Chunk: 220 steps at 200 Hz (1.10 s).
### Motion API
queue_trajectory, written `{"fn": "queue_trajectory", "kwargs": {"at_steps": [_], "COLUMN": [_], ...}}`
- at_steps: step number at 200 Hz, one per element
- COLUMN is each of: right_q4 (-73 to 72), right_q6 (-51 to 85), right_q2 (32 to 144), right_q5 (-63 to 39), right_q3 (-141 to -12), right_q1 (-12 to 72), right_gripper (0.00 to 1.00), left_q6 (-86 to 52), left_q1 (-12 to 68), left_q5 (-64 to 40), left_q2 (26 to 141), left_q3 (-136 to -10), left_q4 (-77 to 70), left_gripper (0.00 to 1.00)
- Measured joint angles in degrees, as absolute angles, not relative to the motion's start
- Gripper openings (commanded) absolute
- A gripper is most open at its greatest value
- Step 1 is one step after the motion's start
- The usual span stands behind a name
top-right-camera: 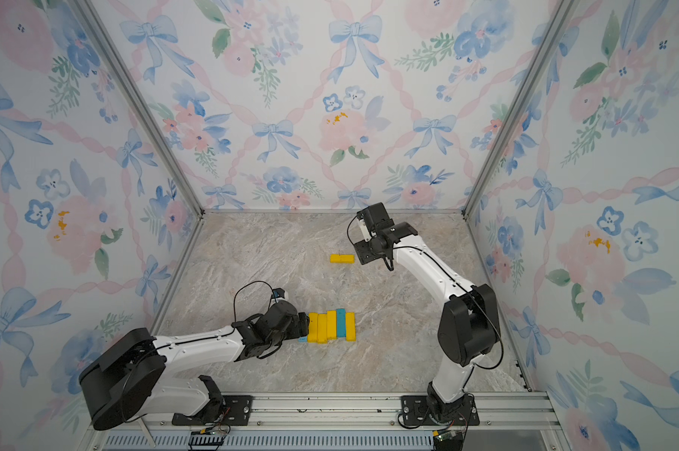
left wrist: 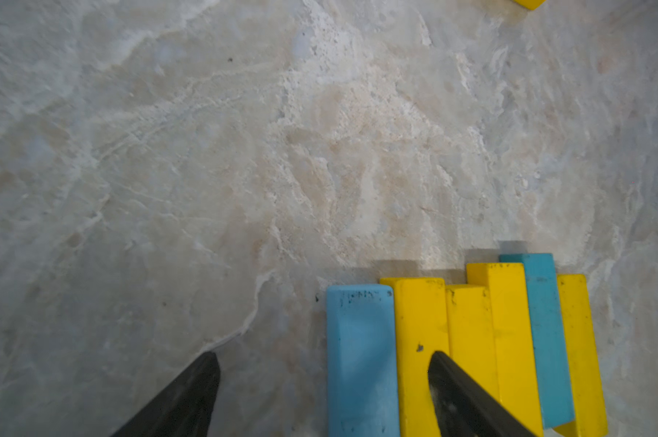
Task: Assemble the number 8 with building blocks
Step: Pick up the building block from the center of the board.
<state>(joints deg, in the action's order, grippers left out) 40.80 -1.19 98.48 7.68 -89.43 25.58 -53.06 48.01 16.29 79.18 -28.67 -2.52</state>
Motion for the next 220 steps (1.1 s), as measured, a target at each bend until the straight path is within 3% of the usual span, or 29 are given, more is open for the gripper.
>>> {"fn": "queue_trajectory", "kwargs": {"at_steps": [103, 220], "right_q4": [38.6, 38.3], "right_q6": [0.3, 1.0], "right_q2": [95.7, 95.7], "right_q5": [6.6, 6.5], "right_q3": [-87.0, -86.8], "right_q1": [25.5, 25.5], "right_gripper": [0.73, 0.73], "left_q6": [-53.2, -53.6], "left_q1": [49.2, 53.2], "left_q5": [22.0, 27.6], "left_q2": [80.3, 83.9], "left_q3": [-28.9, -31.3], "left_q4": [-1.1, 1.7], "left_gripper": [0.83, 0.85]}}
